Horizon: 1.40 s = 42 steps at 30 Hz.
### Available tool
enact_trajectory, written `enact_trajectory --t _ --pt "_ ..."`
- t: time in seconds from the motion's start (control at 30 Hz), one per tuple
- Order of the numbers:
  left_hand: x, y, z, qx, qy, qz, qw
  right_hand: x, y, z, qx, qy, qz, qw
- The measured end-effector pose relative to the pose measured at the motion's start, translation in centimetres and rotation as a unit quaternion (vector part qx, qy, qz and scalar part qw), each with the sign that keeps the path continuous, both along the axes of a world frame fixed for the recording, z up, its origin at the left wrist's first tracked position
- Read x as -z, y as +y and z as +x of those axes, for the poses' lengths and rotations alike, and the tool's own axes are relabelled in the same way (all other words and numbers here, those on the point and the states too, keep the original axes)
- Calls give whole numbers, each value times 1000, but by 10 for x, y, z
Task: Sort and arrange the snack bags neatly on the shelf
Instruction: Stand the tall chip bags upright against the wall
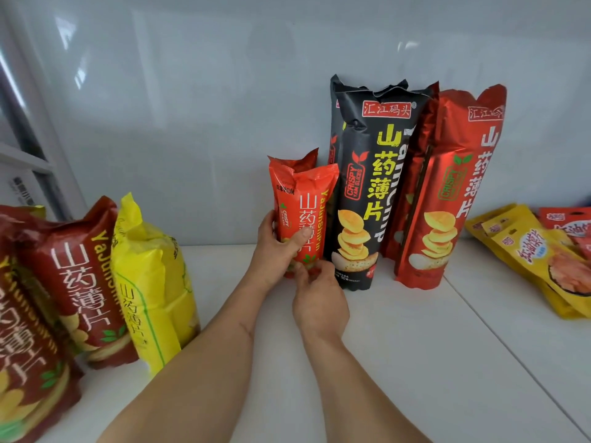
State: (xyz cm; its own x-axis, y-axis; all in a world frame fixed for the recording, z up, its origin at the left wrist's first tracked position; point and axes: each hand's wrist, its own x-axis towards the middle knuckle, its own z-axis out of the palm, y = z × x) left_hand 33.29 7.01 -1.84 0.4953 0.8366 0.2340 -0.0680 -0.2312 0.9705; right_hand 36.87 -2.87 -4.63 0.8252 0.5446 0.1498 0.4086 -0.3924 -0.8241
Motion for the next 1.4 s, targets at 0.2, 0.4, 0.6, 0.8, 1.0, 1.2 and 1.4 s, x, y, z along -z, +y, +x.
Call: enact_trajectory --t 0.2,0.4,0.6,0.8,1.0,1.2,1.4 --pt "-7 -3 -5 6 21 -16 1000 -8 4 2 30 19 -23 999" --pt "-11 -16 -9 -7 34 -16 999 -7 2 3 28 11 -6 1000" --pt "-11 -56 -36 -30 61 8 998 2 -18 -1 -40 -7 35 999" --pt "-11 -84 -73 -71 136 49 987 2 -45 -12 -108 -19 19 994" --pt "0 -120 -108 -125 188 69 972 0 -80 -30 -145 8 55 988" --pt "2 -158 -160 -185 207 108 954 -1 -98 -61 -209 35 91 973" --pt "0 -177 -215 -259 213 139 932 -11 -102 -100 -275 29 108 955"
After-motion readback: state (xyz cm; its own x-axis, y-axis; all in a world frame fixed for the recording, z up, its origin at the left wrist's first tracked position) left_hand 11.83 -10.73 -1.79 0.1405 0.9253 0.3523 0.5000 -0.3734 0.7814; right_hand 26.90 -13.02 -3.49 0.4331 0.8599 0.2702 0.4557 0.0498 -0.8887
